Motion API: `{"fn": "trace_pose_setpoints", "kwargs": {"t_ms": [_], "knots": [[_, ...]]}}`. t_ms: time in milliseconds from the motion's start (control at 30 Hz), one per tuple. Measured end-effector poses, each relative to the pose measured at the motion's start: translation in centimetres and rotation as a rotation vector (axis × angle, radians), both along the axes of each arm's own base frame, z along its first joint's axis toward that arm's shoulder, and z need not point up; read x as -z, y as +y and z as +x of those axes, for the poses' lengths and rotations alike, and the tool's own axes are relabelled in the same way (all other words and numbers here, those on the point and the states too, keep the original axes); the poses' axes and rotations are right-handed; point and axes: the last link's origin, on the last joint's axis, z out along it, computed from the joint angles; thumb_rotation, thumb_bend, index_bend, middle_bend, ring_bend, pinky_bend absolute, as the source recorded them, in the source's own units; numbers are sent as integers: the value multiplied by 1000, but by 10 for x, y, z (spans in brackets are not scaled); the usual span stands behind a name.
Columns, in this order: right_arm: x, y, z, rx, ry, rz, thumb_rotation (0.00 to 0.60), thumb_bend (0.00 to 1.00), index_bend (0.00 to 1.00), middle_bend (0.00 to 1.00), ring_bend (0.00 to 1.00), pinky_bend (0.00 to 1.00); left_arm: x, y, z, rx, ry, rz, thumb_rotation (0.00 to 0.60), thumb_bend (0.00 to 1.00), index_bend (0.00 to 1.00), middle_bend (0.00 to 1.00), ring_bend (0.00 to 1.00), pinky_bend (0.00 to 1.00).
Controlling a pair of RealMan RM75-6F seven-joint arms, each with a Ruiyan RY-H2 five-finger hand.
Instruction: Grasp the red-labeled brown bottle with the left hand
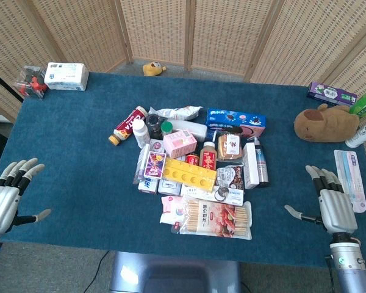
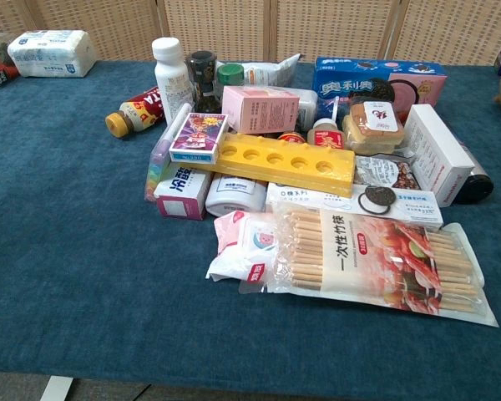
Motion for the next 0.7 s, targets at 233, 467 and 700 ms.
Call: {"fn": "trace_pose_setpoints", "kwargs": {"t_ms": [233,467,700], "knots": [[1,0,0,6,-3,3,335,62,0,0,0,0,3,1,-1,-4,0,-15,600,0,150,68,1,0],[1,2,-2,7,-11,-3,341,61,0,0,0,0,4,1,-1,0,7,-21,600,0,150,67,1,0],[0,3,-3,12,-9,-2,339,61,0,0,0,0,2,10,-1,0,46,-15,600,0,150,68,1,0]]}}
